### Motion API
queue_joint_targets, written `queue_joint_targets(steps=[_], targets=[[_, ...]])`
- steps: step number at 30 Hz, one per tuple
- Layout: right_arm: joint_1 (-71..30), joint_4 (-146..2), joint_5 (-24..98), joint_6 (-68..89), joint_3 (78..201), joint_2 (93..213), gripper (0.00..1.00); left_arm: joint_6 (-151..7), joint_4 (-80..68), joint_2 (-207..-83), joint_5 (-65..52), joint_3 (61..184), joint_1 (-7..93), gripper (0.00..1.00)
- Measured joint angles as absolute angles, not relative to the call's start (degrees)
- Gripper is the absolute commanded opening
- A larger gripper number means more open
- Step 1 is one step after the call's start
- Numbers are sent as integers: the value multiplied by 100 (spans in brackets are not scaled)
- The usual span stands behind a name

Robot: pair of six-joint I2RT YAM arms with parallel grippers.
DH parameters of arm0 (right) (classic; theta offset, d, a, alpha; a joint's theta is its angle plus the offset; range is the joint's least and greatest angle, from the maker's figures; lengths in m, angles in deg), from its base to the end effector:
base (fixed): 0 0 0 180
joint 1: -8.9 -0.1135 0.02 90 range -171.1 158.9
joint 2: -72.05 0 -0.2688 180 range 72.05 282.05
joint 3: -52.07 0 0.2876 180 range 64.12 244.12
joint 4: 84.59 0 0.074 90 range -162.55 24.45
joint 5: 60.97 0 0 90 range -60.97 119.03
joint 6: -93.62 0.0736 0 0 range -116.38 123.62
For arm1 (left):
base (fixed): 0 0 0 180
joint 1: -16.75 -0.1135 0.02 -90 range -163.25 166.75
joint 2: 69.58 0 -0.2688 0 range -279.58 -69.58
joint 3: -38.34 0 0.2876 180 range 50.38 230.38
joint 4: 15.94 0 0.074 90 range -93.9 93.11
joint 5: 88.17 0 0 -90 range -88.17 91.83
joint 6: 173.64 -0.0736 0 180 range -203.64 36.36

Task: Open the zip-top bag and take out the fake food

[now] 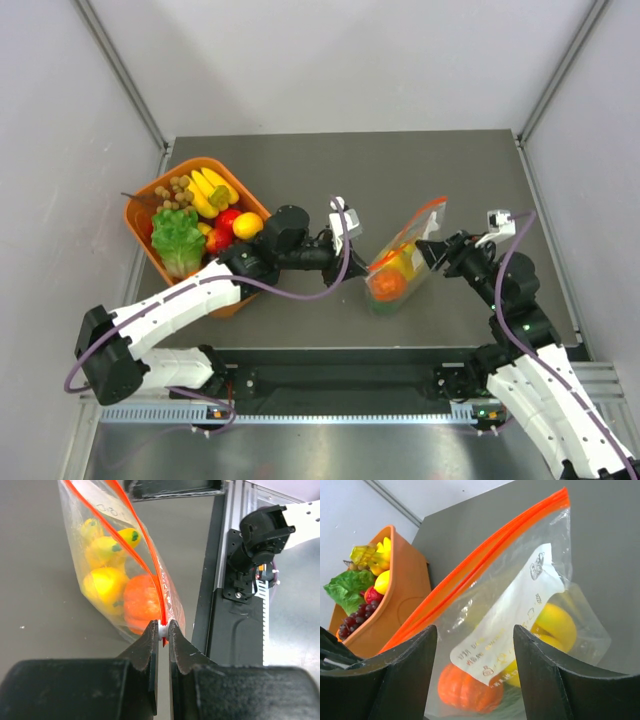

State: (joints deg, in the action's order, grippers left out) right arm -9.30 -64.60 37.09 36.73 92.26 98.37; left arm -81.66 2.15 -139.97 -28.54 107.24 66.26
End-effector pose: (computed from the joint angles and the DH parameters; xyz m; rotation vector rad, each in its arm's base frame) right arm 0.1909 0.0736 0.2860 0.1163 1.7352 0.7854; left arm 0.1969 -0.2879 0.3132 1.1491 1.6653 -1.0949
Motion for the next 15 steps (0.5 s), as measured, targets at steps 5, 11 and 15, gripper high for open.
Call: queue_joint_targets(steps=[5,11,15], targets=[[-930,-6487,3814,3874,9230,9842,62,-8227,215,-14026,-2808,10722,6869,0],[-930,-6493,3892,3946,9235,9783,63,-8385,248,-14113,-2644,10722,7068,0],[-930,-6489,3884,3968,9248,9708,63,-8446,274,-14113,-2565,10722,7127,0]])
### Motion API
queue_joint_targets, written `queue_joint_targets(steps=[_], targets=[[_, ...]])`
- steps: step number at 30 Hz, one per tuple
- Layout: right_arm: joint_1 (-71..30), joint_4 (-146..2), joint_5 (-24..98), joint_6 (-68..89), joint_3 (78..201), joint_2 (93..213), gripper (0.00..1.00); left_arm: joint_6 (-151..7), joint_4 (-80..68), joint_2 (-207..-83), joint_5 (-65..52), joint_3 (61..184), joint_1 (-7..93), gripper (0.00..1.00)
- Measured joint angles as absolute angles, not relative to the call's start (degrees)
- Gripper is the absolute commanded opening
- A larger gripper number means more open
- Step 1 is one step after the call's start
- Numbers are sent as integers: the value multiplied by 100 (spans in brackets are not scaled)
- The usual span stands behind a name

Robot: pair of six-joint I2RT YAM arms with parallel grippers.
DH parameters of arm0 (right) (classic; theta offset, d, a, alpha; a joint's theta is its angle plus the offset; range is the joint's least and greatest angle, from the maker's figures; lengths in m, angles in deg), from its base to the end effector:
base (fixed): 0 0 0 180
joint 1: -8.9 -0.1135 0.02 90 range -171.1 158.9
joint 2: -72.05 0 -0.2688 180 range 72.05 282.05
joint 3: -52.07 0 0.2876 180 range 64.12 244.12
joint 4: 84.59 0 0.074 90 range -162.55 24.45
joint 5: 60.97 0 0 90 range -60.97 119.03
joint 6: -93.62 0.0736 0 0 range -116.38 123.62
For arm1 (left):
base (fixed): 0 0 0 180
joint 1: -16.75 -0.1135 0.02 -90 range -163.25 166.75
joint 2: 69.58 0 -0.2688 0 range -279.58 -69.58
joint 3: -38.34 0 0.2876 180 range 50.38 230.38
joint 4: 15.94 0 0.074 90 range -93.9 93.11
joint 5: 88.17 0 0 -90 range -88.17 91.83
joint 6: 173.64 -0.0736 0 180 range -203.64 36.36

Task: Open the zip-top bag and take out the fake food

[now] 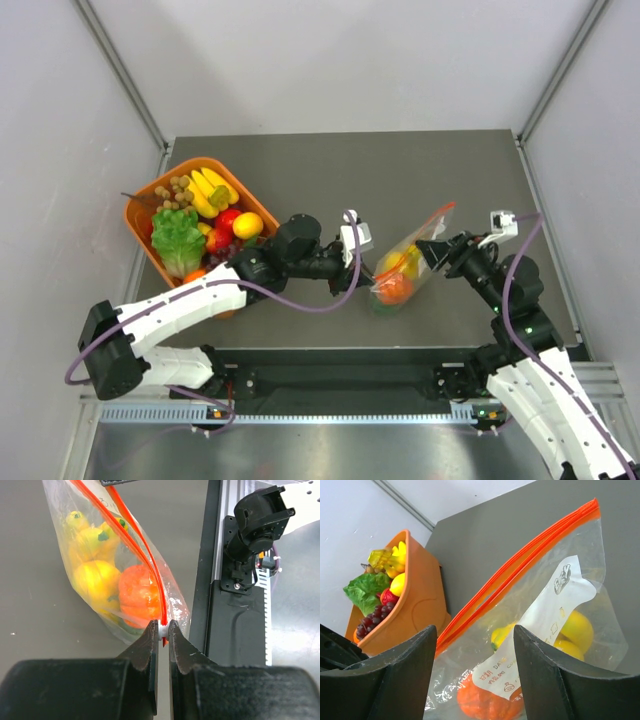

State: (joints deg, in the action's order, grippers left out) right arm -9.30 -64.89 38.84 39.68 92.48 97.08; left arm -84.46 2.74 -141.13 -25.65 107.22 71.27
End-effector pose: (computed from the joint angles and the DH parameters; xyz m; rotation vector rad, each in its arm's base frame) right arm 0.1859 0.0743 0.2925 0.1311 1.7121 0.8546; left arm 0.1766 -0.3063 0.3044 1.2424 1.6399 -1.0685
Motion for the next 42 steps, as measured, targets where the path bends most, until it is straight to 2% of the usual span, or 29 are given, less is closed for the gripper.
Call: queue_joint_targets(steps=[5,8,9,12,18,19,21,22,24,26,31,36,42], targets=[[-930,-6476,3829,3966,9274,9844,62,-8560,339,-14113,-2410,10722,7225,0],[-930,-6445,3781,3922,9274,9957,44,-8621,379,-14113,-2342,10722,7278,0],[-930,-6428,3766,3917,9274,9988,35,-8632,385,-14113,-2318,10722,7284,0],[-930,-6390,3737,3915,9272,9992,20,-8665,390,-14113,-2266,10722,7302,0],[-930,-6371,3700,3904,9267,9940,0,-8686,390,-14113,-2209,10722,7332,2],[-930,-6349,3700,3902,9267,9942,0,-8689,390,-14113,-2205,10722,7339,16],[-930,-6336,3709,3889,9265,9944,0,-8710,388,-14113,-2200,10722,7348,35],[-930,-6334,3711,3872,9263,9944,0,-8728,392,-14113,-2215,10722,7350,41],[-930,-6334,3733,3848,9261,9949,0,-8745,401,-14109,-2253,10722,7354,67],[-932,-6358,3790,3817,9230,9953,0,-8750,398,-14109,-2272,10722,7354,82],[-1039,-6428,3969,3778,8992,9957,0,-8610,302,-14076,-2255,10700,7354,93],[-1330,-6511,4008,3769,8797,10030,0,-8352,125,-14098,-2056,10720,7354,98],[-1736,-6648,3984,3769,8723,10100,0,-8059,-32,-14474,-1643,11026,7354,98]])
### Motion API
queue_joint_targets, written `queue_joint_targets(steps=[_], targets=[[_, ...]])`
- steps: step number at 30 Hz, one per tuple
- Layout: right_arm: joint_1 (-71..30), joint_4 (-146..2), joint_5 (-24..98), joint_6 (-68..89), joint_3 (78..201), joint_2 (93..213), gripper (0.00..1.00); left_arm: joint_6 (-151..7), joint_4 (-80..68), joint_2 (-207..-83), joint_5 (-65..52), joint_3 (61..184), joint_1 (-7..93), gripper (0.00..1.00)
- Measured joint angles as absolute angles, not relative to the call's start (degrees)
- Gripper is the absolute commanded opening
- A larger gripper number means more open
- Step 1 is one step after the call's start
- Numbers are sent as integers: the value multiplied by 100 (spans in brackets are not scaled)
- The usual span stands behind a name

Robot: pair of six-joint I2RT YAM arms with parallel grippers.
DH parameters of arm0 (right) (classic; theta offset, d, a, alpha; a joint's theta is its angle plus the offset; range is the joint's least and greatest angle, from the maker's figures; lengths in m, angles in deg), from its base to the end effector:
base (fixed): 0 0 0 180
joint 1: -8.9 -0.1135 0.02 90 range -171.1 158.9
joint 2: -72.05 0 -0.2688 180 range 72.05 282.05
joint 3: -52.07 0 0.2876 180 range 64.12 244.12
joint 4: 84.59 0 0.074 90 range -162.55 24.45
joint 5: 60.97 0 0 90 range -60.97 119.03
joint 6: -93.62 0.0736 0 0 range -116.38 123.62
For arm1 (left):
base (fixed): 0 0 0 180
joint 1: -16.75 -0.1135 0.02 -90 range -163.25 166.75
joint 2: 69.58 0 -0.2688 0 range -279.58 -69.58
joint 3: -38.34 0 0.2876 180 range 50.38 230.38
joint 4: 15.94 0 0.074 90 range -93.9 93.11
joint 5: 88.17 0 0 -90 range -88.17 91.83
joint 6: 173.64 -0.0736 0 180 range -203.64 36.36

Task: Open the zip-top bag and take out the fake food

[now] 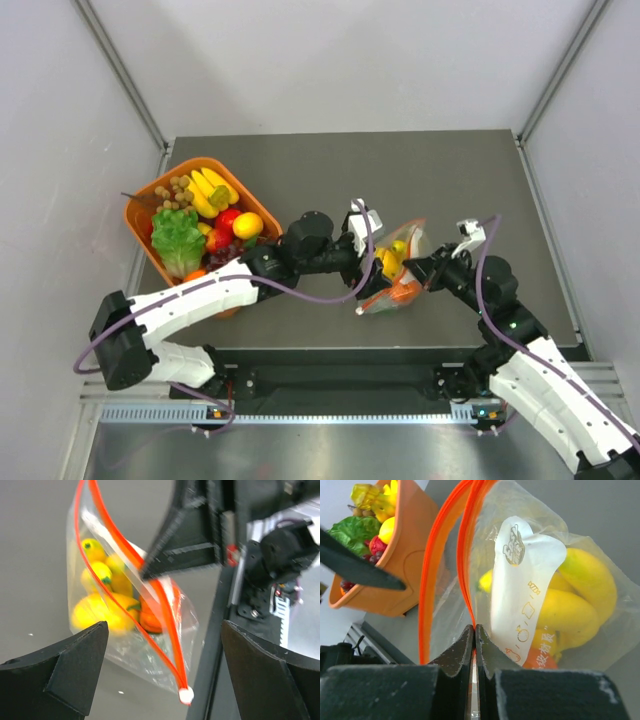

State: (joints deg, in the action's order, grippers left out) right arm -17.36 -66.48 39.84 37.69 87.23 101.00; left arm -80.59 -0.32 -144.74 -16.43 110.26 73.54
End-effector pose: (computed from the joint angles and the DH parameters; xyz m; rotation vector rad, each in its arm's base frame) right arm 0.1857 0.1070 0.2446 -0.0158 1.8707 0.9129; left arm 0.1858 -0.3259 0.3106 1.1094 1.6807 -0.9923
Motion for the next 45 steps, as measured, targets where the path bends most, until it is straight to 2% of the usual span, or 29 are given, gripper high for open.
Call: queue_joint_targets(steps=[5,11,12,14,15,16,19,27,34,38,45], targets=[[-2023,-6701,3954,3773,8723,10069,0,-7900,-96,-14808,-1147,11196,7354,96],[-2217,-6666,3943,3771,8658,9815,0,-7694,-85,-15025,-412,11198,7354,82],[-2226,-6659,3943,3771,8658,9772,0,-7648,-85,-15033,-312,11198,7354,68],[-2252,-6613,3945,3771,8660,9643,0,-7556,-80,-15049,-104,11198,7354,49],[-2252,-6583,3951,3769,8660,9595,0,-7530,-78,-15060,-23,11198,7354,29],[-2256,-6546,3964,3767,8662,9551,0,-7451,-80,-15077,58,11198,7354,19],[-2263,-6303,3954,3716,8703,9442,0,-7399,-63,-15136,224,11198,7354,0],[-2287,-5243,3263,3316,9624,9188,0,-7307,125,-15106,829,11255,7354,0],[-2287,-4637,2426,2951,10310,9208,0,-7268,471,-14467,1352,11268,7352,0],[-2287,-4480,1969,2713,10587,9501,0,-7218,645,-14268,1352,11432,7348,0],[-2287,-4362,1355,2259,11287,10084,0,-7128,702,-14653,842,11968,7341,0]])
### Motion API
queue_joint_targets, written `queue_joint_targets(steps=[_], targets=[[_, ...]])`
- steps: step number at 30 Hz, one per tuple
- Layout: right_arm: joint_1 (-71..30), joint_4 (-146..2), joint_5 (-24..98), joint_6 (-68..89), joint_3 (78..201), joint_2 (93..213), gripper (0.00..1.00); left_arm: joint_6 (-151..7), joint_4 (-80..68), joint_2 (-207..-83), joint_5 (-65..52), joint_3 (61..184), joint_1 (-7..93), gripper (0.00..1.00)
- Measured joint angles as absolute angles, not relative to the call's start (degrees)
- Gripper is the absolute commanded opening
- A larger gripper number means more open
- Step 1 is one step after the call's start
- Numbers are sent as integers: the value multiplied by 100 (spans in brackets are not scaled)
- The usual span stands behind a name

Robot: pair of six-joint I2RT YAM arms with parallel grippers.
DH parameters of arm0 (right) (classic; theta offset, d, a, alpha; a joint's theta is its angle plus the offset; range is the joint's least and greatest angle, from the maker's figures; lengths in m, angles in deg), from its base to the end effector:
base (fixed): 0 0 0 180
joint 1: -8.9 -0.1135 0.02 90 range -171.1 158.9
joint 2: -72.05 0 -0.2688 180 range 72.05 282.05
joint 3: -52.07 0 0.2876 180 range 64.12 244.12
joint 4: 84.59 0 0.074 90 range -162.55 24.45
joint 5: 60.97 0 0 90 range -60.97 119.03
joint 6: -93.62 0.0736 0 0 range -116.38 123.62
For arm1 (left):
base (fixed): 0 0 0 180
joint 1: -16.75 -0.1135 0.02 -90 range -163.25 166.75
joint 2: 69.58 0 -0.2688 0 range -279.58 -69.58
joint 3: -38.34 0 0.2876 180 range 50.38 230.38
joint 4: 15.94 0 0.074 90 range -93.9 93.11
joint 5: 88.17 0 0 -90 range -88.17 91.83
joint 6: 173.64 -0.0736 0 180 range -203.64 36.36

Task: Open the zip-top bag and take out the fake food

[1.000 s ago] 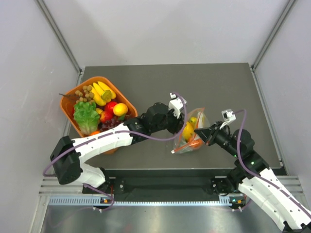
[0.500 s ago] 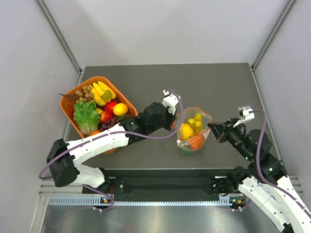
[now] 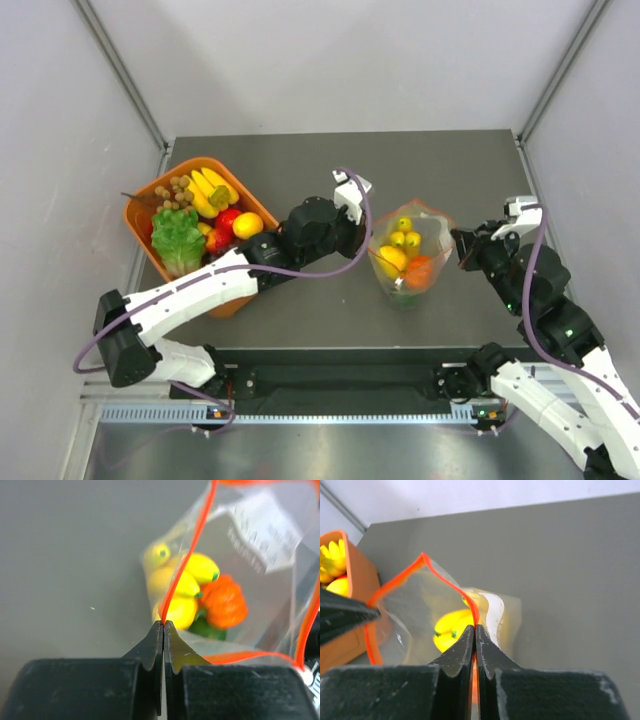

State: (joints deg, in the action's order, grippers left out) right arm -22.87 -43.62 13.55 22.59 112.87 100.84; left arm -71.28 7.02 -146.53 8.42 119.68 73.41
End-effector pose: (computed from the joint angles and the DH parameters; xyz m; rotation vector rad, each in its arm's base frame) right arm 0.1561 0.0736 0.3728 0.0069 1.7397 0.4206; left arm 0.2189 -0.3174 0.3505 0.6620 1.8409 -0.7035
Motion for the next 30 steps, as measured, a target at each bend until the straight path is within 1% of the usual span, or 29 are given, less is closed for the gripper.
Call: queue_joint_targets(steps=[5,8,11,16,17,18,20,21,22,26,30], targets=[[-2287,-4386,1221,2071,11560,10200,0,-7084,659,-14937,506,11911,7343,0],[-2287,-4454,1363,2084,11460,10194,0,-7003,569,-14933,552,11570,7343,0],[-2289,-4869,1715,2248,10848,10115,0,-6890,525,-14896,831,11069,7343,0],[-2311,-5606,2437,2748,9318,10091,0,-6608,683,-14651,1485,10182,7343,0],[-2335,-5658,2531,2844,9092,10084,0,-6551,704,-14553,1594,10027,7343,2],[-2353,-5680,2660,2936,8937,10045,0,-6492,735,-14413,1697,9872,7346,18],[-2403,-5726,2845,3072,8830,9912,0,-6409,779,-14096,1841,9644,7385,31],[-2427,-5800,2920,3126,8819,9822,0,-6398,779,-13949,1909,9585,7424,40],[-2451,-5864,2972,3163,8819,9748,0,-6404,781,-13785,1975,9546,7483,44],[-2503,-6054,3140,3281,8824,9367,0,-6437,578,-13246,2152,9535,7968,51],[-2514,-5973,3241,3329,8861,9221,0,-6645,51,-13009,2228,9535,8583,54]])
